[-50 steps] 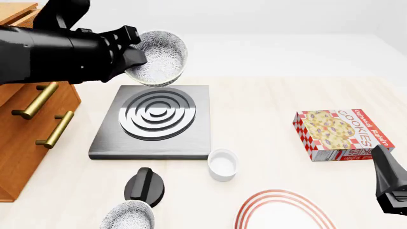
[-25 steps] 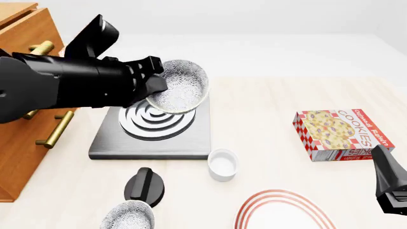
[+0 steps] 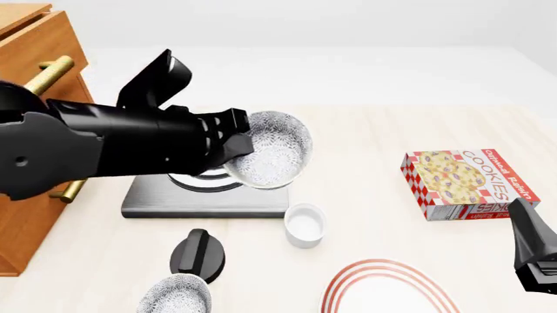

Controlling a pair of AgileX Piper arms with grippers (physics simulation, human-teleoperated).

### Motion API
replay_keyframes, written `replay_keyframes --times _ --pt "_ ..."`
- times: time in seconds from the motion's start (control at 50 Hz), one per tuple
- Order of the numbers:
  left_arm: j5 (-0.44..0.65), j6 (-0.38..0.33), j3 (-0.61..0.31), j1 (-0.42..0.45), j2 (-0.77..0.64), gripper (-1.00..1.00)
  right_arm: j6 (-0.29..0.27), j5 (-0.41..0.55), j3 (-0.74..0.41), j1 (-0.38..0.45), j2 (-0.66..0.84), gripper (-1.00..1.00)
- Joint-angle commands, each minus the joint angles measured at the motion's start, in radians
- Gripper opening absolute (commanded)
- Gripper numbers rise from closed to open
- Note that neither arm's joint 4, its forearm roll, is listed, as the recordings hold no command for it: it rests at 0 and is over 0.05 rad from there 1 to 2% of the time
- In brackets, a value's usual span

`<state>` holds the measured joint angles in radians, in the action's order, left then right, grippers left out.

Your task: Pick the akita bowl on the wooden cabinet and place it on the plate.

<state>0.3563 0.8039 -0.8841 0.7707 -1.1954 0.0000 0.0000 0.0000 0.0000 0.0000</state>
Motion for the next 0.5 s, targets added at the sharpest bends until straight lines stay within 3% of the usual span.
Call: replay_keyframes --times 0.02,0.5 --pt "-0.008 0.010 0.013 0.049 0.002 -1.00 0.000 0.000 0.000 0.000 0.000 1.00" --pt "-0.038 0.056 0.069 0.172 -0.010 -1.00 0.000 0.000 0.000 0.000 0.000 1.00"
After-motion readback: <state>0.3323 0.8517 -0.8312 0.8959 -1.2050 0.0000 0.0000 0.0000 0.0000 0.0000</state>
